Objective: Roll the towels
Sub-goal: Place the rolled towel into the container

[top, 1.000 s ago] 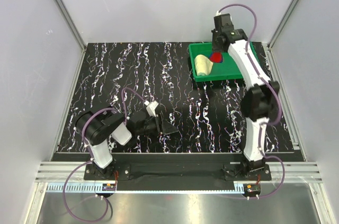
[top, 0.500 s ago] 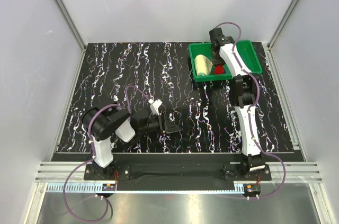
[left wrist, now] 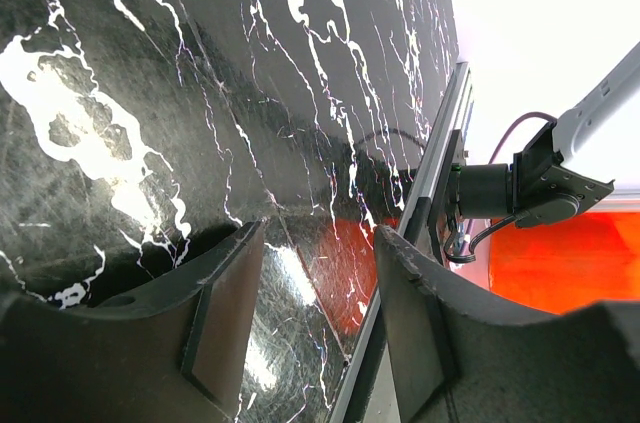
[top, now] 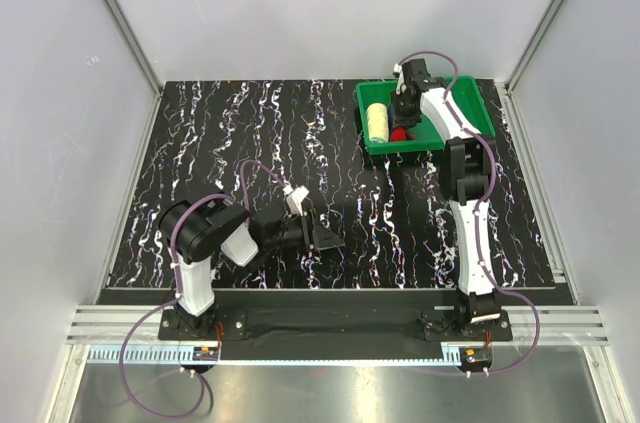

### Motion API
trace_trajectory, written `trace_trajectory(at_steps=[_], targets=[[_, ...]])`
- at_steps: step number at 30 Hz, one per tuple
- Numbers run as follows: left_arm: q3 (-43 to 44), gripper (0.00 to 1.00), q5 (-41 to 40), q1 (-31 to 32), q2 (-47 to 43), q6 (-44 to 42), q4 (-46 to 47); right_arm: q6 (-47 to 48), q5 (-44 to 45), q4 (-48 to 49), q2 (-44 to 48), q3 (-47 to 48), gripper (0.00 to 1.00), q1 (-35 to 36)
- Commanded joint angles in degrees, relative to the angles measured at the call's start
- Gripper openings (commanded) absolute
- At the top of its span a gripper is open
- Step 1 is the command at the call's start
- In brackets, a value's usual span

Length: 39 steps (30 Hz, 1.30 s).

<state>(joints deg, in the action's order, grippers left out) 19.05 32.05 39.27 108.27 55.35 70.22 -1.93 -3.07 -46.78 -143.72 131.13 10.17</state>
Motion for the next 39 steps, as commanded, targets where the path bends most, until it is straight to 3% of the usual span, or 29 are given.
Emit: trace_trajectory(at_steps=[1, 2, 5, 6, 18, 19, 22, 23, 35, 39], targets=[[-0.42, 0.54, -1.20, 0.02, 3.26, -3.15, -7.37, 1.67, -10.63, 3.54, 3.01, -0.97, 0.21, -0.94], [-0.24, 0.54, -1.20, 0.11, 3.26, -3.15, -7.46, 1.67, -11.07, 3.54, 2.66, -0.88, 0.29, -1.29], [-0.06, 0.54, -1.20, 0.02, 3.44, -3.15, -7.90, 1.67, -10.91, 3.37, 1.25, 0.09, 0.38, -1.65], [0.11, 0.54, -1.29, 0.02, 3.53, -3.15, -8.07, 1.50, -10.47, 2.93, 0.64, 0.26, 0.49, -1.82], [0.55, 0.53, -1.73, 0.20, 3.88, -3.32, -9.13, 0.26, -5.72, 2.49, 5.90, -2.02, 0.85, -3.32], [0.64, 0.53, -1.73, 0.11, 3.88, -3.32, -9.22, 0.18, -5.63, 2.40, 6.34, -2.11, 0.92, -3.32], [0.73, 0.53, -1.91, 0.20, 3.88, -3.50, -9.39, -0.35, -5.71, 2.14, 8.01, -1.85, 0.95, -3.32], [0.73, 0.53, -1.99, 0.28, 3.88, -3.50, -9.66, -0.52, -5.81, 2.05, 8.54, -1.76, 1.00, -3.32], [1.43, 0.53, -2.43, 0.64, 3.97, -3.85, -10.98, -2.89, -3.87, 0.29, 12.85, -0.08, 1.00, -3.32], [1.43, 0.53, -2.52, 0.64, 3.53, -4.02, -11.33, -5.79, -8.60, 4.58, 18.97, -7.25, 1.00, -3.23]])
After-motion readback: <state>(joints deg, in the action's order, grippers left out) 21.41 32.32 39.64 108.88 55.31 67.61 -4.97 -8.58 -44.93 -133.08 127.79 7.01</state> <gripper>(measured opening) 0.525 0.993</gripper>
